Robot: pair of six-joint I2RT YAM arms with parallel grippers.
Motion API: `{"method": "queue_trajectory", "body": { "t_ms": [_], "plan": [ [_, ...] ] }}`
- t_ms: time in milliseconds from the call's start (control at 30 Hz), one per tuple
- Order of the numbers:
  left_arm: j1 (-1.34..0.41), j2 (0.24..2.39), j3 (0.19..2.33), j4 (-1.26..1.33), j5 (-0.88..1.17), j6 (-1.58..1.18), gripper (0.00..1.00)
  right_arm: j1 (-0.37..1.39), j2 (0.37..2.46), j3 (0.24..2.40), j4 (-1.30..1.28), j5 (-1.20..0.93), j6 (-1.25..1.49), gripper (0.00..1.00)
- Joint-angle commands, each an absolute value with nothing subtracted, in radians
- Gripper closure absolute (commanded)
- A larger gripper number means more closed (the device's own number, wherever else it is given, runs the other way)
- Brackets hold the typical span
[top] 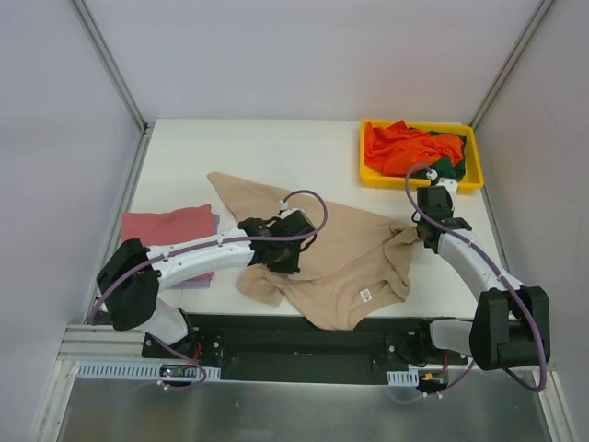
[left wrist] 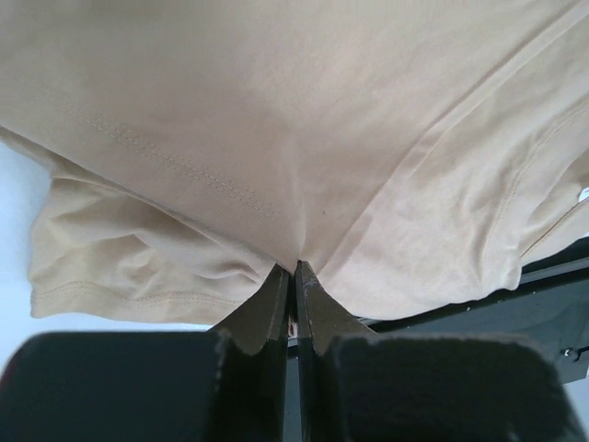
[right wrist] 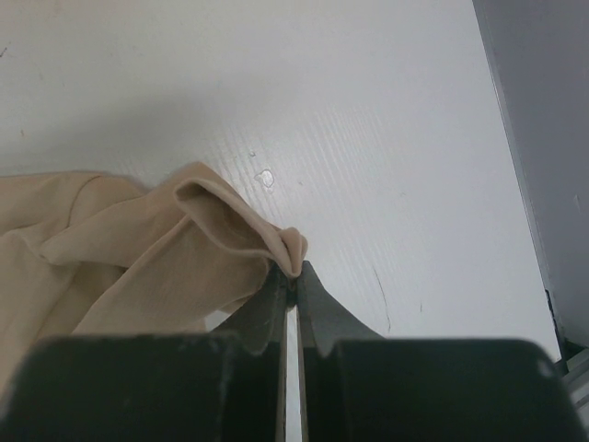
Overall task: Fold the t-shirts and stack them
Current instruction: Flatten out the tshirt
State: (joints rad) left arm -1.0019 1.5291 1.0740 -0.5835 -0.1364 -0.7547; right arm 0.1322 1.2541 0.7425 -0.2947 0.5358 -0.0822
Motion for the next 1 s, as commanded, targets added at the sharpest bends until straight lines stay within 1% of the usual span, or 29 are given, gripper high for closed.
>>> {"method": "queue_trajectory", "body": {
  "t_ms": [0, 100, 200, 300, 433, 700, 833, 967],
  "plan": [
    [-0.999, 1.421, 1.121, -0.615, -0.245, -0.738, 1.0, 0.126, 1.198, 0.779, -0.287, 0.493, -0.071, 1.0],
    [-0.95, 1.353, 1.147, -0.629, -0.288, -0.739, 1.0, 0.126, 1.128, 0.791, -0.282, 0.39, -0.075, 1.0],
    [-0.852, 1.292, 1.207, -0.64, -0.29, -0.713, 1.0, 0.127, 1.057, 0.863, -0.334, 0.292, -0.08, 1.0],
    [-0.753, 1.243, 1.313, -0.641, -0.276, -0.657, 1.0, 0.126, 1.002, 0.972, -0.373, 0.256, -0.11, 1.0],
    [-0.663, 1.209, 1.52, -0.664, -0.305, -0.582, 1.0, 0.126, 0.966, 1.173, -0.457, 0.229, -0.182, 1.0],
    [-0.643, 1.167, 1.972, -0.73, -0.471, -0.416, 1.0, 0.126, 0.953, 1.635, -0.639, 0.126, -0.304, 1.0],
    [-0.643, 1.114, 2.086, -0.738, -0.512, -0.368, 1.0, 0.126, 0.945, 1.84, -0.689, 0.036, -0.339, 1.0],
    [-0.643, 1.057, 2.155, -0.736, -0.46, -0.345, 1.0, 0.126, 0.946, 2.066, -0.751, -0.113, -0.328, 0.99]
  ]
}}
